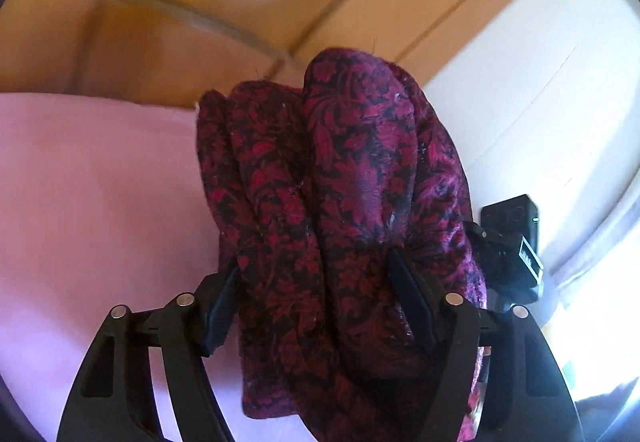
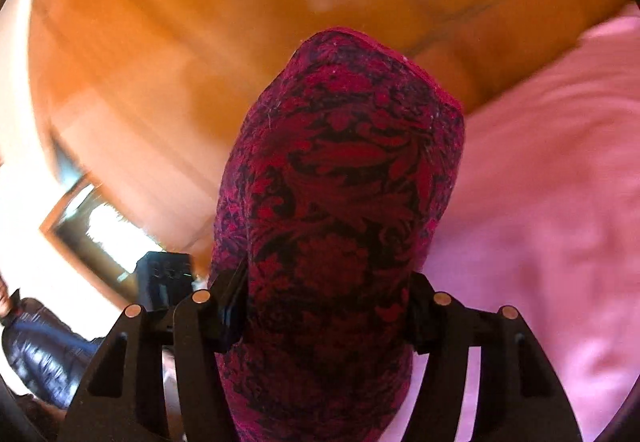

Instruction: Fold small clothes

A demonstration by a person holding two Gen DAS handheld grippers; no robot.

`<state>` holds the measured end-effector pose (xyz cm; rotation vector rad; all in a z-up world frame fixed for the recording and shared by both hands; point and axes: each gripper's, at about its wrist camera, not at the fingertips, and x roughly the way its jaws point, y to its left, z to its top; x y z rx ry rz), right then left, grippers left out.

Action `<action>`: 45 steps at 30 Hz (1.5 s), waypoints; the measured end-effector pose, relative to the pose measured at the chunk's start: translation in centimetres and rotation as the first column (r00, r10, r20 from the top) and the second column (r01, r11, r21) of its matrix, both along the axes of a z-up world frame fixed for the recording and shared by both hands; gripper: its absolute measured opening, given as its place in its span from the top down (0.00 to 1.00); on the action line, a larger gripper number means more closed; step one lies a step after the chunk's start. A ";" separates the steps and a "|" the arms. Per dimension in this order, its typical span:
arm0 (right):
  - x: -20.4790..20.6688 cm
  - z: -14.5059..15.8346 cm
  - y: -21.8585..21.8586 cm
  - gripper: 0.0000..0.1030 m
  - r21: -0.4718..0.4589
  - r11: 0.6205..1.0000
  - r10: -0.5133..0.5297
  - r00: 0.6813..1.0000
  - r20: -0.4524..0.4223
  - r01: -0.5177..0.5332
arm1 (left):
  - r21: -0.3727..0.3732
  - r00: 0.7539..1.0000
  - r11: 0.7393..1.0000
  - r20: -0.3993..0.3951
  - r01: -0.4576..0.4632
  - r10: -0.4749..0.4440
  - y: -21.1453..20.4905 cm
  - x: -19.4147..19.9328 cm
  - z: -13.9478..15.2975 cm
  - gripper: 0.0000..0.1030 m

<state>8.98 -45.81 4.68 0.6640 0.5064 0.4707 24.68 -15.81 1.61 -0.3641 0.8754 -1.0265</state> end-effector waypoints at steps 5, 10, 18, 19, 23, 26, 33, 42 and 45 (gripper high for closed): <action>0.8 -6.6 -4.4 0.31 -0.078 0.987 -0.155 0.970 -0.188 0.142 | 0.325 1.000 0.946 0.009 0.016 -0.020 -8.5 0.9 -4.1 0.44; -1.0 -6.1 -4.5 0.18 -0.109 0.967 -0.245 0.959 -0.146 0.230 | 0.363 0.992 0.927 0.110 -0.094 0.057 -8.1 -2.0 -3.2 0.46; -2.4 -0.1 1.2 0.53 -0.394 0.875 -0.307 0.952 0.001 0.283 | 0.448 0.973 0.870 0.190 -0.204 0.130 -7.4 -5.4 -3.1 0.50; -1.2 -0.6 2.0 0.53 -0.446 0.847 -0.332 0.943 -0.016 0.291 | 0.454 0.971 0.865 0.197 -0.212 0.135 -7.6 -5.0 -3.1 0.50; 3.2 -3.7 2.4 0.53 -0.546 0.783 -0.400 0.913 -0.077 0.297 | 0.433 0.969 0.870 0.167 -0.237 0.181 -6.6 -3.9 -3.8 0.48; 2.5 -2.7 2.7 0.50 -0.559 0.772 -0.404 0.913 -0.062 0.303 | 0.450 0.956 0.848 0.201 -0.282 0.211 -7.8 -4.1 -3.0 0.47; -2.4 -0.4 3.0 0.26 -0.484 0.790 -0.424 0.906 0.015 0.377 | 0.399 0.890 0.812 0.347 -0.425 0.295 -6.4 -8.2 0.4 0.26; -9.3 -0.3 6.9 0.07 -0.539 0.667 -0.557 0.825 0.100 0.515 | 0.382 0.854 0.786 0.399 -0.485 0.334 -4.2 -12.8 1.2 0.16; -11.0 -0.8 8.2 0.02 -0.570 0.612 -0.593 0.795 0.127 0.547 | 0.387 0.838 0.766 0.421 -0.513 0.348 -3.7 -14.2 1.3 0.16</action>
